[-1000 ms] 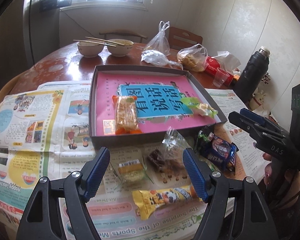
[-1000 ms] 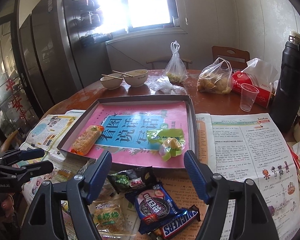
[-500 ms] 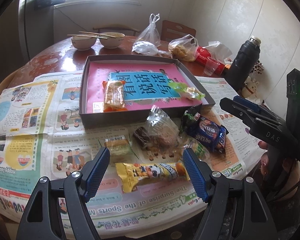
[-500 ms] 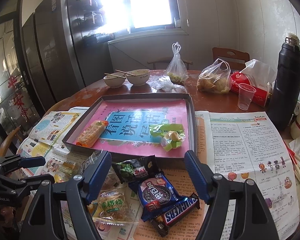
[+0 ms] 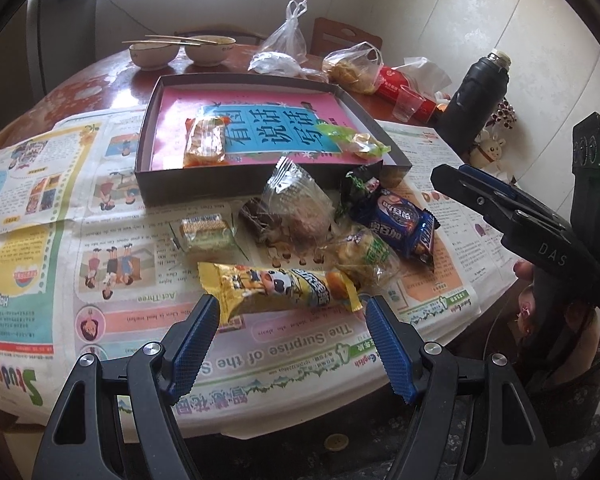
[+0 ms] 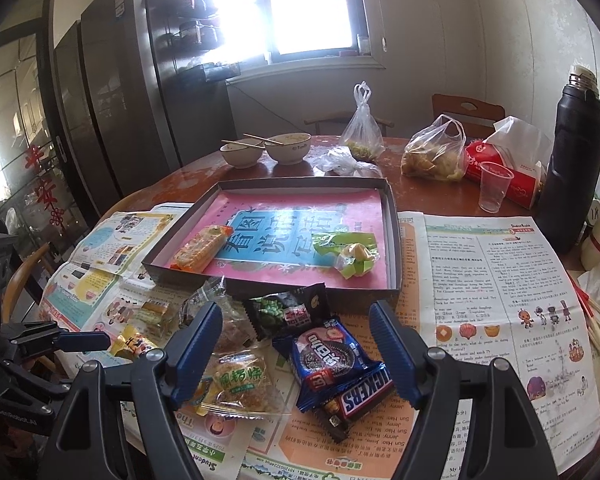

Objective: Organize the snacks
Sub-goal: 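Withdraw both tools from the tray back toward the snack pile, then grasp the yellow wafer stick pack with left tool while right tool grasps the clear cracker bag, then lift both held snacks and carry them over the tray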

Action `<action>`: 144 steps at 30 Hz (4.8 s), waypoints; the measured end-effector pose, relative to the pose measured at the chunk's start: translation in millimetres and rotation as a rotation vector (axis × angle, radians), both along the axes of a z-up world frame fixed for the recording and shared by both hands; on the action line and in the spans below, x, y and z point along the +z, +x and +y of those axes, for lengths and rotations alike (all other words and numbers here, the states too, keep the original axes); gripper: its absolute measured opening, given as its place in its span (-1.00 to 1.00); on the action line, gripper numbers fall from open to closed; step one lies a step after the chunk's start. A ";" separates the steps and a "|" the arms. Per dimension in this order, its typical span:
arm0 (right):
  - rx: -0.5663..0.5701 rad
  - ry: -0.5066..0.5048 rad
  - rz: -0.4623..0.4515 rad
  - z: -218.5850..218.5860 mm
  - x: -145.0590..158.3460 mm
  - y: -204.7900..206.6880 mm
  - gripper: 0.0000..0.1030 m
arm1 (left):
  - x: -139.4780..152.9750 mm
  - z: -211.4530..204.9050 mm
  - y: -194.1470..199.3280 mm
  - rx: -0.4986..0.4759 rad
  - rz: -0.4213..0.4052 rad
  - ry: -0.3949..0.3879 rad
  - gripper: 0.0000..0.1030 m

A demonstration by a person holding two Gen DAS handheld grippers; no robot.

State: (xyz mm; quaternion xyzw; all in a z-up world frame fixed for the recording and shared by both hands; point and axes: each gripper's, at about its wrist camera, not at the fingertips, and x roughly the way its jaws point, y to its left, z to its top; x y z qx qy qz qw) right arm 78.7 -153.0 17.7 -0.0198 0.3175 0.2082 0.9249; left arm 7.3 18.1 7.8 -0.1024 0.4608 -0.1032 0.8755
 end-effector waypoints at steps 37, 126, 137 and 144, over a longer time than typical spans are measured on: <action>0.138 -0.180 0.066 31.6 -43.2 -24.4 0.47 | -44.4 9.9 37.9 0.092 0.154 -0.266 0.15; 0.104 -0.048 0.022 37.9 -20.8 16.0 -0.15 | 23.2 34.2 66.3 0.092 -0.080 -0.237 -0.51; 0.084 -0.037 -0.002 38.8 -8.1 27.3 -0.15 | 33.9 27.2 83.4 0.065 -0.107 -0.234 -0.51; 0.068 -0.021 -0.019 35.6 1.3 36.2 -0.15 | 42.1 23.1 92.8 0.055 -0.130 -0.222 -0.51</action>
